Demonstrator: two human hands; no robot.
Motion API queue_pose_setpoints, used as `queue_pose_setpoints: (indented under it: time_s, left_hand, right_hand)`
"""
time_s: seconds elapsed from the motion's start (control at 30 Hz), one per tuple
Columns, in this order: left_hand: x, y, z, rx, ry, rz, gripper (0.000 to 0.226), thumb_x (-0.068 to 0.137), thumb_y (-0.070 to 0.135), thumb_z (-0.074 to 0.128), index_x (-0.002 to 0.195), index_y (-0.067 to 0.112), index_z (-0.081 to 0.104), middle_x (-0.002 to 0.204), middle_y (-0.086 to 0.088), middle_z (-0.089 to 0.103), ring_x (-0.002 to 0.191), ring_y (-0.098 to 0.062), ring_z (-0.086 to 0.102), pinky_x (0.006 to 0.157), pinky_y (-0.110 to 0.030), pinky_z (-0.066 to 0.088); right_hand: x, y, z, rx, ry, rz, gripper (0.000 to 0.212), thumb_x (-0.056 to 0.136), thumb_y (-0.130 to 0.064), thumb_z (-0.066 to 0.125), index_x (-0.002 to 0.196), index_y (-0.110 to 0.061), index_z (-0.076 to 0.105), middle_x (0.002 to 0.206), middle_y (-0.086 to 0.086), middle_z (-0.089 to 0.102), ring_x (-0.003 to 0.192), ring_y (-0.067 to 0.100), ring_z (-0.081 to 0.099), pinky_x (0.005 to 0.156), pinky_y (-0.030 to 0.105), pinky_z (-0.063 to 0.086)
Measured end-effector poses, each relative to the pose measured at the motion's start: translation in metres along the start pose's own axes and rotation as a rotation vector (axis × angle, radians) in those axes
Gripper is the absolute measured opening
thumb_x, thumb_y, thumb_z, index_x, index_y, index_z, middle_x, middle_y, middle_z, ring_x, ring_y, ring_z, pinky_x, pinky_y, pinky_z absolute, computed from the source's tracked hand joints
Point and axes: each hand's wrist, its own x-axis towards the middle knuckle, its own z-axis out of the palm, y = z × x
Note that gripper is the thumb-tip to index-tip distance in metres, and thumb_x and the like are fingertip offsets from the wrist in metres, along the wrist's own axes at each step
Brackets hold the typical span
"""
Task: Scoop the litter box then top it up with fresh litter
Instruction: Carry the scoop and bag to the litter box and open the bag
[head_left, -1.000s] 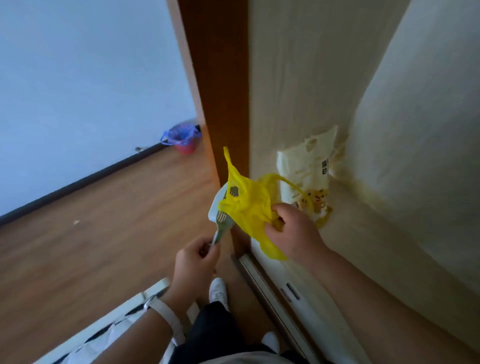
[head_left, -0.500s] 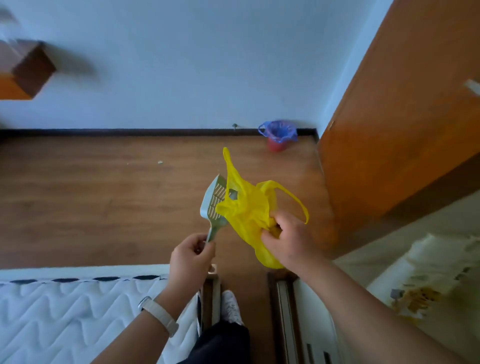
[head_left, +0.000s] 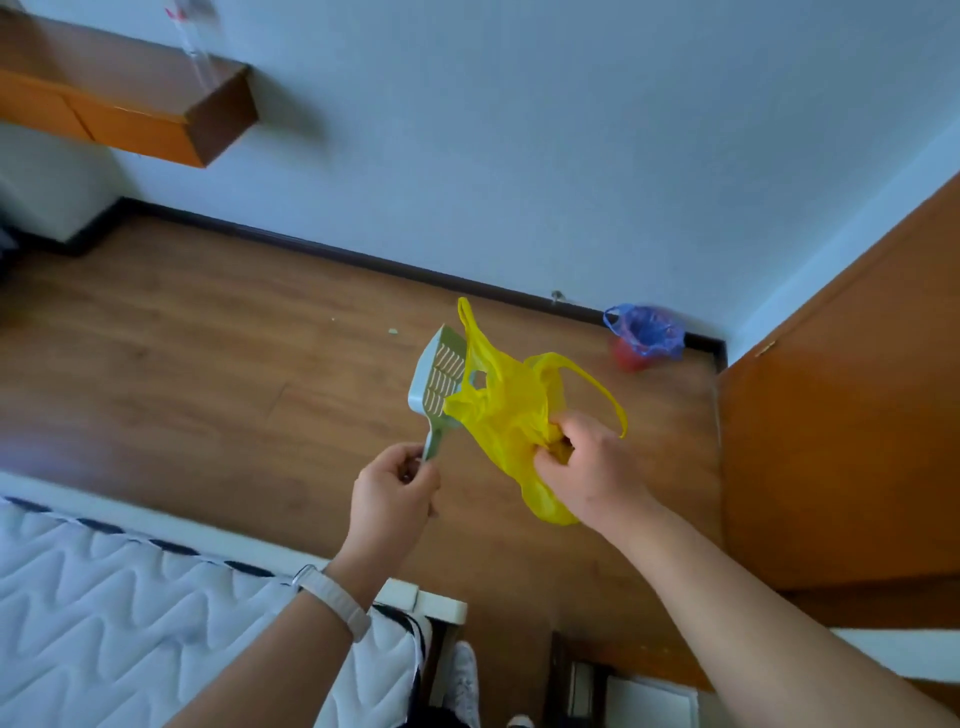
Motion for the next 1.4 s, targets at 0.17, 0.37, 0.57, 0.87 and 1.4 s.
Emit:
queue_pose_setpoints:
  time_s: [0.17,0.37,0.57,0.87,1.4]
  left_hand:
    - [0.023,0.019,-0.013,-0.059,0.102,0.021,0.014,0.089,0.009,0.062,0.083,0.02,0.069,0.071,-0.017,0.062,0.048,-0.02,0.059,0.051,-0.033,0.048]
    - [0.056,0.031,-0.007,-0.079,0.208,-0.007,0.011,0.089,0.01,0.063,0.087,0.019,0.069,0.072,-0.019,0.062,0.048,-0.02,0.058,0.048,-0.029,0.047]
    - [0.122,0.053,0.024,-0.064,0.339,-0.053,0.01,0.089,0.01,0.064,0.089,0.018,0.069,0.071,-0.017,0.062,0.048,-0.018,0.057,0.048,-0.026,0.046]
    - [0.24,0.108,0.08,-0.076,0.492,-0.103,0.013,0.088,0.008,0.065,0.086,0.02,0.069,0.069,-0.013,0.064,0.047,-0.019,0.057,0.046,-0.026,0.046]
    - [0.309,0.116,-0.045,-0.248,0.874,-0.135,0.011,0.085,0.001,0.063,0.089,0.009,0.07,0.059,-0.002,0.058,0.043,-0.016,0.051,0.043,-0.027,0.044]
  right_hand:
    - [0.046,-0.021,0.002,0.02,-0.041,-0.118,0.021,0.079,-0.015,0.072,0.097,-0.005,0.069,0.088,0.011,0.066,0.079,0.023,0.056,0.067,0.023,0.032]
    - [0.115,-0.018,0.015,0.048,-0.096,-0.235,0.013,0.078,-0.013,0.071,0.089,-0.007,0.066,0.072,-0.015,0.043,0.07,0.011,0.04,0.055,0.016,0.027]
    - [0.221,0.012,0.036,0.139,-0.221,-0.287,0.01,0.079,-0.015,0.07,0.088,-0.017,0.064,0.071,-0.014,0.046,0.069,0.012,0.043,0.066,0.024,0.031]
    - [0.386,0.038,0.033,0.142,-0.347,-0.402,0.019,0.082,-0.02,0.069,0.1,-0.015,0.066,0.082,-0.008,0.053,0.077,0.015,0.049,0.065,0.027,0.035]
    - [0.479,-0.102,0.115,0.15,-0.569,-0.716,0.017,0.085,-0.024,0.068,0.1,-0.017,0.065,0.081,-0.008,0.054,0.073,0.014,0.05,0.063,0.027,0.037]
